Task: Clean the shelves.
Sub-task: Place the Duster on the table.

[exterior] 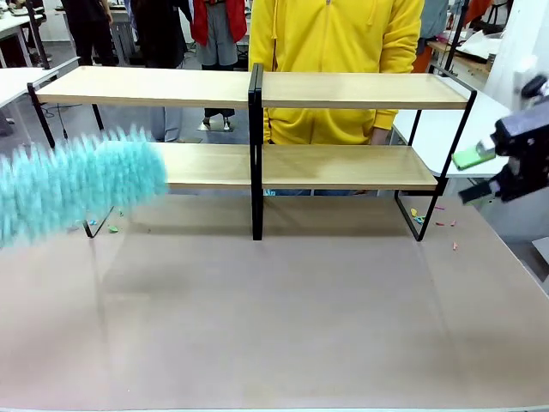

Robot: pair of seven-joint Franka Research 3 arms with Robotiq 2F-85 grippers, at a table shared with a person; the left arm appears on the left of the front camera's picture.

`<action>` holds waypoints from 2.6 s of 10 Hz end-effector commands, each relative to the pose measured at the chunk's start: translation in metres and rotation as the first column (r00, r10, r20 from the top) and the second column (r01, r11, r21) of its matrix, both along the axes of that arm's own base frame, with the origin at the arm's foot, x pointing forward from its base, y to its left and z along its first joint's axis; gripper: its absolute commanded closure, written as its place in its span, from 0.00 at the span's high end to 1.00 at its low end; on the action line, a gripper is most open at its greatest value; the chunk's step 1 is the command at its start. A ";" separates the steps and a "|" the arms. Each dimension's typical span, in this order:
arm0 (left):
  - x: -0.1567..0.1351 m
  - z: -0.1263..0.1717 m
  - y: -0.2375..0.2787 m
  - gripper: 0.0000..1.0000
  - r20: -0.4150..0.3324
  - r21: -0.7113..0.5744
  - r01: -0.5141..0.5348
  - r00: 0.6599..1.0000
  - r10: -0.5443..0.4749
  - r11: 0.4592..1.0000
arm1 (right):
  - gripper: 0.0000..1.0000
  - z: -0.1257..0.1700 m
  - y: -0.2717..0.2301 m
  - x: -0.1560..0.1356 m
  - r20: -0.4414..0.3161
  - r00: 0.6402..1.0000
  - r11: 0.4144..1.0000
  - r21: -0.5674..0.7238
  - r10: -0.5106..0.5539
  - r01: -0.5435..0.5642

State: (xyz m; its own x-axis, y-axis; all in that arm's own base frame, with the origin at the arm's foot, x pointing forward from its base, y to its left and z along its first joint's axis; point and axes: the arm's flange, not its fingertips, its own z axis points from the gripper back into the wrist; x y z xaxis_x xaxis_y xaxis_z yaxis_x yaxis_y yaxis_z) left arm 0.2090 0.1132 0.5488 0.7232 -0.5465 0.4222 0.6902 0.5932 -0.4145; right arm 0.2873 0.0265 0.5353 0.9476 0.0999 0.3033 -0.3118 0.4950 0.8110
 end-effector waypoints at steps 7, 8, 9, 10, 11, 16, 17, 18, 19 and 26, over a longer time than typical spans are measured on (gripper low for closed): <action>0.095 -0.129 -0.068 0.13 -0.189 -0.016 0.123 0.974 -0.124 0.992 | 1.00 -0.091 -0.016 0.048 -0.279 0.958 0.992 0.082 -0.065 0.091; 0.099 -0.128 -0.069 0.68 -0.221 -0.031 0.094 0.970 -0.099 0.995 | 1.00 -0.091 -0.016 0.048 -0.279 0.958 0.992 0.082 -0.065 0.091; 0.103 -0.125 -0.068 0.72 -0.204 0.009 0.103 0.974 -0.099 0.995 | 1.00 -0.091 -0.016 0.048 -0.279 0.958 0.992 0.082 -0.065 0.091; 0.104 -0.119 -0.063 1.00 -0.122 0.032 0.022 0.992 -0.018 0.999 | 1.00 -0.091 -0.016 0.048 -0.279 0.958 0.992 0.082 -0.065 0.091; 0.104 -0.107 -0.054 1.00 -0.039 0.043 -0.058 0.997 0.060 0.997 | 1.00 -0.091 -0.016 0.048 -0.279 0.958 0.992 0.082 -0.065 0.091; 0.098 -0.074 -0.065 1.00 -0.131 -0.384 -0.549 0.828 0.545 0.742 | 1.00 -0.069 -0.030 0.047 -0.361 0.930 0.919 0.336 -0.075 0.205; 0.104 -0.075 -0.066 1.00 -0.256 -0.460 -0.631 0.768 0.587 0.625 | 1.00 -0.065 -0.035 0.047 -0.372 0.925 0.894 0.386 -0.077 0.229; 0.112 -0.078 -0.064 1.00 -0.404 -0.480 -0.713 0.697 0.593 0.512 | 1.00 -0.066 -0.037 0.047 -0.365 0.924 0.897 0.359 -0.119 0.257; 0.121 -0.044 -0.040 1.00 -0.175 -0.347 -0.553 0.832 0.527 0.758 | 1.00 -0.071 -0.031 0.045 -0.337 0.938 0.939 0.292 -0.078 0.182; 0.121 -0.044 -0.040 1.00 -0.175 -0.347 -0.553 0.832 0.527 0.758 | 1.00 -0.071 -0.031 0.045 -0.337 0.938 0.939 0.292 -0.078 0.182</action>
